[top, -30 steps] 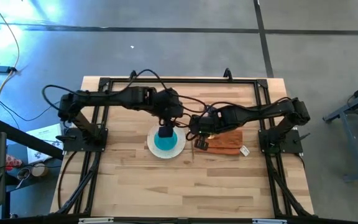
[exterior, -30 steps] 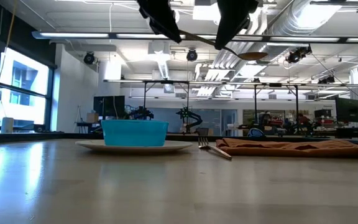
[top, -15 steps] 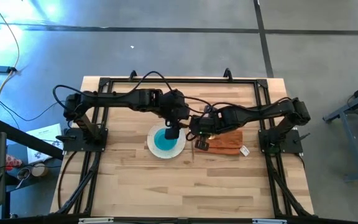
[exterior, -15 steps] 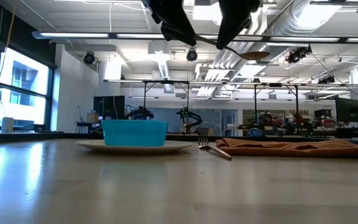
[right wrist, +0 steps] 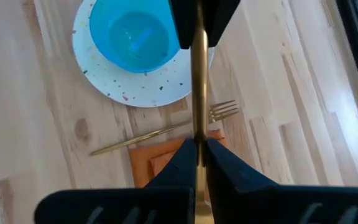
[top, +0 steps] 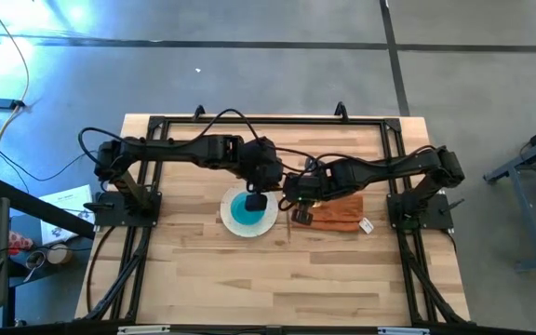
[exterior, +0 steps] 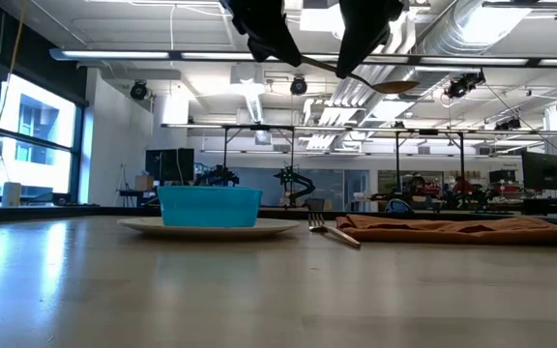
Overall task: Set table place
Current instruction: Put the gold spoon into the blue bowl
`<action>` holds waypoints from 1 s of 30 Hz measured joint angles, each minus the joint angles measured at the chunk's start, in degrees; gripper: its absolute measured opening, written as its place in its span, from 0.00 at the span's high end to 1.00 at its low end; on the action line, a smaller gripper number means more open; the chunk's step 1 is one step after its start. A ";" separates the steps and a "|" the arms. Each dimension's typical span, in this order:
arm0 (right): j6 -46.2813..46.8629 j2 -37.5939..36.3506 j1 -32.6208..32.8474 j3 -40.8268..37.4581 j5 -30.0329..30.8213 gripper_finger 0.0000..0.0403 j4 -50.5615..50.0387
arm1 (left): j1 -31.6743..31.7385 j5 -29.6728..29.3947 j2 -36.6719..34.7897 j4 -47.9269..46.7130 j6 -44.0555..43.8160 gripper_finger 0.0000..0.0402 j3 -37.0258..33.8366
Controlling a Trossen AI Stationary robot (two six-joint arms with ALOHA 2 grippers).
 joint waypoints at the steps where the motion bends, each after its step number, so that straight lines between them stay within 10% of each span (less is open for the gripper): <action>1: -0.06 0.00 0.00 0.00 0.29 1.00 -0.02 | -0.29 -1.00 -0.02 -0.08 -0.20 0.95 0.00; 17: 2.96 -0.48 -0.96 2.50 -6.65 0.73 -1.87 | -0.57 -11.15 -0.12 -6.73 -2.81 0.98 0.11; 30: 3.44 -1.75 -0.48 18.46 8.67 0.63 -23.14 | -0.82 -10.84 -4.42 -23.65 -11.98 0.98 -7.45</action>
